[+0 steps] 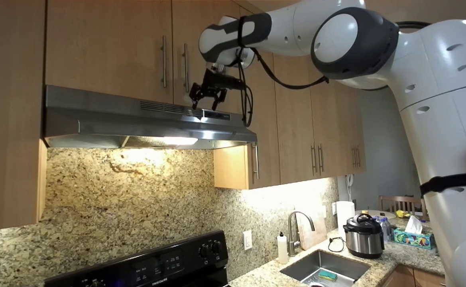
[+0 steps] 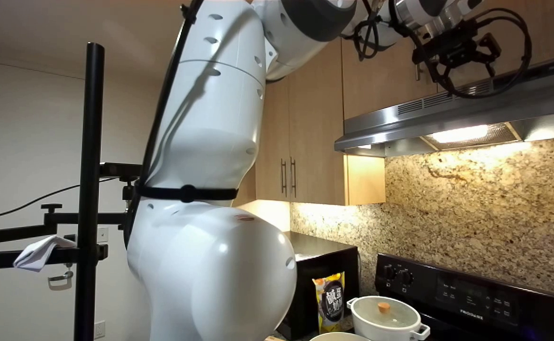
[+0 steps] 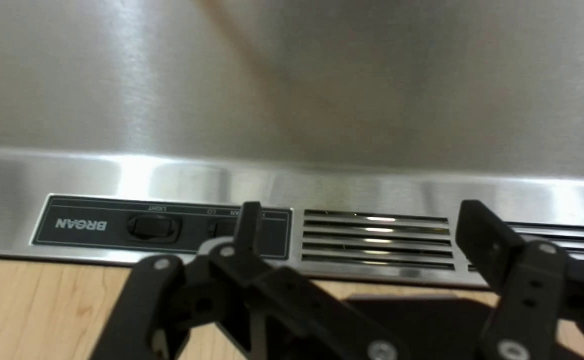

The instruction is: Turn on the light above the stove

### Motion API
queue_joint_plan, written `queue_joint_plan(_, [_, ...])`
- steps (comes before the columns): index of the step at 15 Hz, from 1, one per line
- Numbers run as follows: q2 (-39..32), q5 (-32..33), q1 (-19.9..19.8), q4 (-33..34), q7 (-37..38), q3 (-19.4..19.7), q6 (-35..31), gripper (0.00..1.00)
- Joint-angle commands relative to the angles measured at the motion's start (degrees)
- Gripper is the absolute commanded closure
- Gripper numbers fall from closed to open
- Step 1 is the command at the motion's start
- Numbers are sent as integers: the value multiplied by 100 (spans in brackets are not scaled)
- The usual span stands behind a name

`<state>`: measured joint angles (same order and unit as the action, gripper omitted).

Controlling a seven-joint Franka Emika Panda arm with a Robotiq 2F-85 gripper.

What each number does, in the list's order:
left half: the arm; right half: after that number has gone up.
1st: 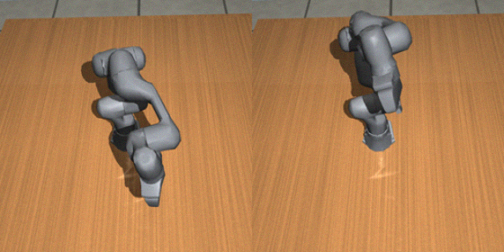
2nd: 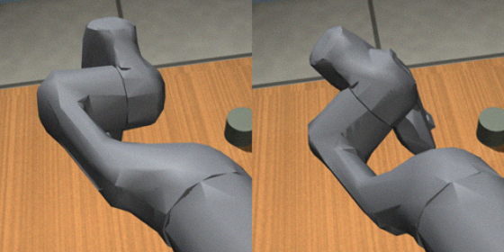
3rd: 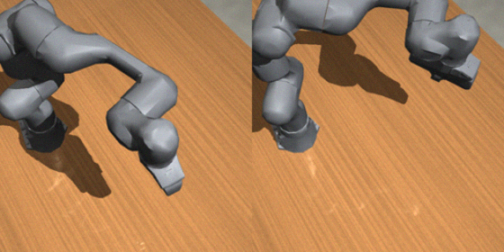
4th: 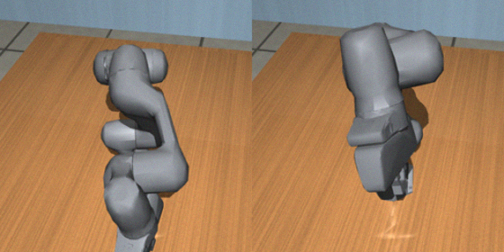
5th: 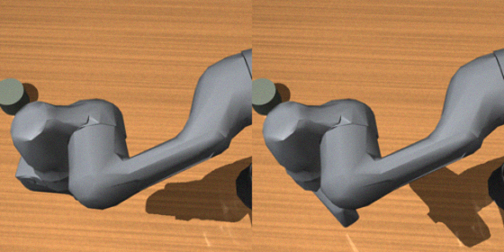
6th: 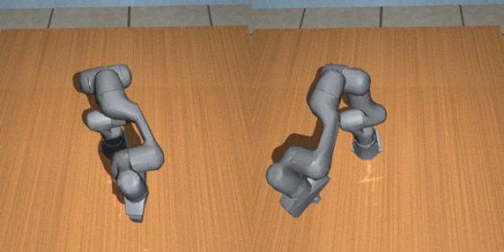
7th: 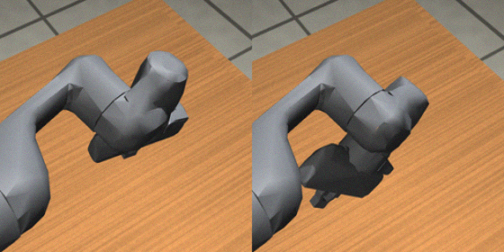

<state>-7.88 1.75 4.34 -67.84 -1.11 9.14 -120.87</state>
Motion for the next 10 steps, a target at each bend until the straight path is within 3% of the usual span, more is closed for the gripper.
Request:
queue_joint_plan(1, [-1,0,0,1,0,0,0,0])
queue_joint_plan(10, [202,69,24,-110,61,4,-54,0])
